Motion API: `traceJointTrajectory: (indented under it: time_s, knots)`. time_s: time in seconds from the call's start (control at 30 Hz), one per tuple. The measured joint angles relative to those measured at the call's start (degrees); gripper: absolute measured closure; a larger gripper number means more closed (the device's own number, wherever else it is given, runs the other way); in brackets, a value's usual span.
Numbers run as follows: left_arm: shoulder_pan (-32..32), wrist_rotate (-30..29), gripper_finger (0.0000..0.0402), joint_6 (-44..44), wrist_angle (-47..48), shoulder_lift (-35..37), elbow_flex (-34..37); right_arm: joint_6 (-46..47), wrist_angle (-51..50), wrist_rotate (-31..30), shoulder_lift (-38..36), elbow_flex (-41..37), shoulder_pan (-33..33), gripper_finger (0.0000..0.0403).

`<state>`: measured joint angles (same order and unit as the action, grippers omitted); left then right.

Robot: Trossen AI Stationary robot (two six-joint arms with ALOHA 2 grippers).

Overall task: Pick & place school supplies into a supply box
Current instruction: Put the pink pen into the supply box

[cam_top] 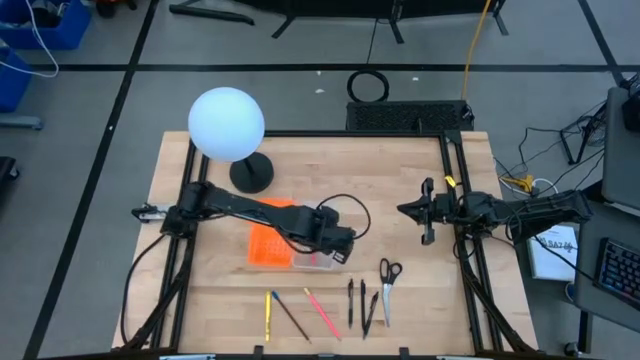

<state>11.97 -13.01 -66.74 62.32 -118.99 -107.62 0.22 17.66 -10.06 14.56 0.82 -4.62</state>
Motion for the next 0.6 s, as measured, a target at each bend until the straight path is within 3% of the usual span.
traceJointTrajectory:
  time_s: [0.17,0.3,0.47,0.6]
  knots:
    - [3.8,-12.8,0.0346,6.7,1.3,8.5,-0.1,2.8,-0.5,1.4,0.5,0.0,0.0,0.0403]
    - [9.2,-25.4,0.0388,7.0,1.4,18.3,4.9,2.8,-1.0,2.0,0.8,0.0,0.0,0.0403]
    - [16.3,-37.6,0.0393,4.7,-2.2,31.7,19.2,5.4,-1.7,5.7,0.9,0.0,0.0,0.0403]
    - [19.4,-36.3,0.0397,4.7,-10.3,38.2,35.3,2.8,-1.8,8.5,0.9,0.0,0.0,0.0403]
